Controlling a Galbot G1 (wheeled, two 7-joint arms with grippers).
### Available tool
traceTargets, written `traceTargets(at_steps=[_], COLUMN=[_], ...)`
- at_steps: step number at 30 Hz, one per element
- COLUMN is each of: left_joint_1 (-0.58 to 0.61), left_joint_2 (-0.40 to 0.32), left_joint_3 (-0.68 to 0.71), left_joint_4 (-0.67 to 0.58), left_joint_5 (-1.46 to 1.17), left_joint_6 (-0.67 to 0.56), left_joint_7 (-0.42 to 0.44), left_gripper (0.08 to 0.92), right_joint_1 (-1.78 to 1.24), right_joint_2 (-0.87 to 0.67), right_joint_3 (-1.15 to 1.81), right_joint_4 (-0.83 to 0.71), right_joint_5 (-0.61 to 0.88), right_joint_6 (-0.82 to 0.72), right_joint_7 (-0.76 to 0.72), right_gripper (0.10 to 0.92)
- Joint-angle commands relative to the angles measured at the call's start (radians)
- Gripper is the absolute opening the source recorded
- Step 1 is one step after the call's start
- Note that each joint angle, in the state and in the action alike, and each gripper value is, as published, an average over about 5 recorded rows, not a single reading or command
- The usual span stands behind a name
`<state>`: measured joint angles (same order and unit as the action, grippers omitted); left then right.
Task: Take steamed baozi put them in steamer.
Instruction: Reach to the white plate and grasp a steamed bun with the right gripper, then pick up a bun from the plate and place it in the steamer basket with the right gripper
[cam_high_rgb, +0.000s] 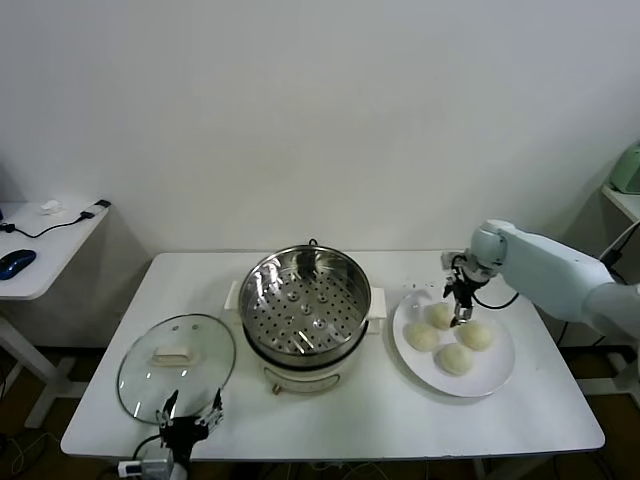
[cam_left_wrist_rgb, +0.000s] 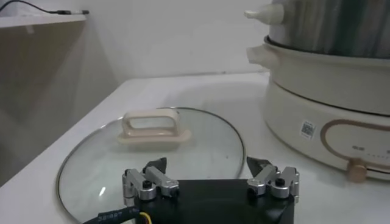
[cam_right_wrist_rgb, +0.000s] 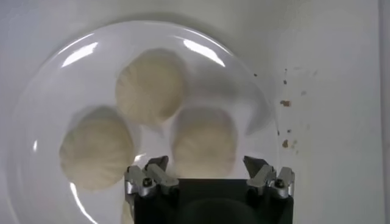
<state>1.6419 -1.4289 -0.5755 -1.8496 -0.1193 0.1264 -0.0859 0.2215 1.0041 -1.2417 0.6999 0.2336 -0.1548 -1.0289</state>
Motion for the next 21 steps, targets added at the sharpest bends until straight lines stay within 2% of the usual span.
traceTargets(at_steps=[1, 5, 8, 14, 21], left_joint_1=[0.001, 0.003, 0.004, 0.01, 0.017], left_joint_2=[0.0, -0.001, -0.002, -0.004, -0.003], left_joint_3=[0.001, 0.001, 0.0, -0.001, 0.006], left_joint_4=[0.0, -0.002, -0.007, -0.028, -0.054], left_joint_5=[0.004, 0.004, 0.005, 0.009, 0.013], left_joint_6=[-0.003, -0.003, -0.001, 0.005, 0.01], left_joint_7=[-0.001, -0.002, -0.002, -0.002, 0.001], left_gripper=[0.823, 0.823, 0.823, 0.823, 0.823], right_joint_1=[-0.02, -0.027, -0.023, 0.078, 0.456], right_joint_2=[0.038, 0.04, 0.032, -0.026, -0.058], right_joint_3=[0.017, 0.026, 0.026, -0.019, -0.22], right_joint_4=[-0.057, -0.062, -0.042, 0.084, 0.297], right_joint_5=[-0.018, -0.023, -0.023, 0.008, 0.135], right_joint_6=[-0.002, -0.002, -0.002, 0.004, 0.086], right_joint_7=[0.005, -0.002, -0.008, -0.022, -0.062], right_gripper=[0.767, 0.685, 0.654, 0.646, 0.653])
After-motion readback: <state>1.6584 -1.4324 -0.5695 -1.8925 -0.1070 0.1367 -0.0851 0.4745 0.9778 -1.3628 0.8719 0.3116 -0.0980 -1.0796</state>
